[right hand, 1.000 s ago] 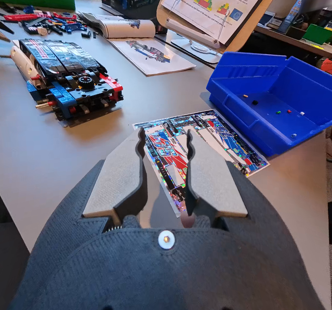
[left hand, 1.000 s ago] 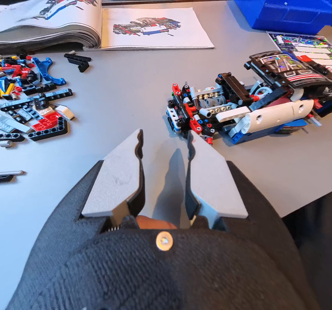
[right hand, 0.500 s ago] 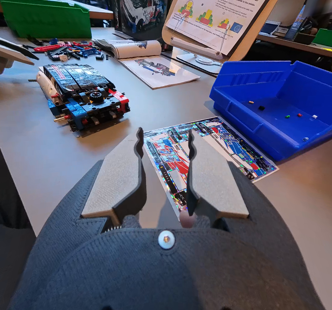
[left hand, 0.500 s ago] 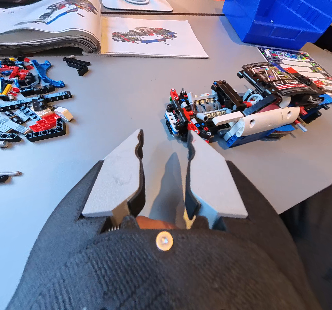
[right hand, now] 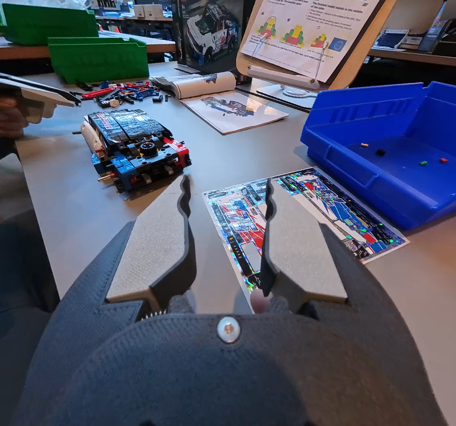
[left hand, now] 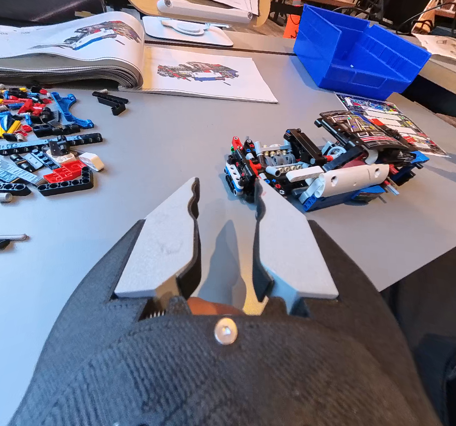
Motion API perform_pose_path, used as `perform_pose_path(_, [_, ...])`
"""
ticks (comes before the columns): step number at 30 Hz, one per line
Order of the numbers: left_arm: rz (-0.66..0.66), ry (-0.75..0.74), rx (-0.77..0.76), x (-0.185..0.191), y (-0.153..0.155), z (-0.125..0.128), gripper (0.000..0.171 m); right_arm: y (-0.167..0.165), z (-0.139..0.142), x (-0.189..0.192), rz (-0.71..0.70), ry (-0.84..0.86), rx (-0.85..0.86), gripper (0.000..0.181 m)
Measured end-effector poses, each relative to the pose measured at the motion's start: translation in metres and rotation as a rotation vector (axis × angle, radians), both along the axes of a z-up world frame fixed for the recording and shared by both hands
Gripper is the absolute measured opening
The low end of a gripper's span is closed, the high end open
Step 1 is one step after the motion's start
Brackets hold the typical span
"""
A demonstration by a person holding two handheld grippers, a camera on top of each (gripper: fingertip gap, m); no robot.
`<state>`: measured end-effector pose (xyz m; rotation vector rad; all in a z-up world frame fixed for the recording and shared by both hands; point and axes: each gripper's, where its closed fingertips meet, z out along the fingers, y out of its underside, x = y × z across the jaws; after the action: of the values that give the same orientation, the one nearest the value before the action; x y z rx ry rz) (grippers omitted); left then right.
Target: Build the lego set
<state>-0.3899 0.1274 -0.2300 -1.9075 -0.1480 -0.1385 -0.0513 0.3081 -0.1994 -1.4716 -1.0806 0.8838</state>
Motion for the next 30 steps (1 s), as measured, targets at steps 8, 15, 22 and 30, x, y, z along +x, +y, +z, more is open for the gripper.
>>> perform_pose_path(8, [-0.007, -0.018, -0.012, 0.000, 0.001, -0.002, 0.041, 0.000, 0.000, 0.000, -0.002, -0.002, 0.002, 0.060])
perform_pose_path(15, [-0.013, -0.009, -0.008, 0.002, 0.000, -0.001, 0.040, 0.002, 0.000, 0.001, -0.016, 0.003, 0.000, 0.060])
perform_pose_path(22, [-0.040, 0.012, 0.024, 0.007, -0.001, 0.002, 0.035, 0.008, -0.006, -0.002, -0.038, -0.036, -0.030, 0.057])
perform_pose_path(30, [-0.115, -0.061, 0.062, 0.011, -0.002, 0.010, 0.042, 0.036, -0.016, 0.003, -0.218, -0.120, -0.013, 0.058])
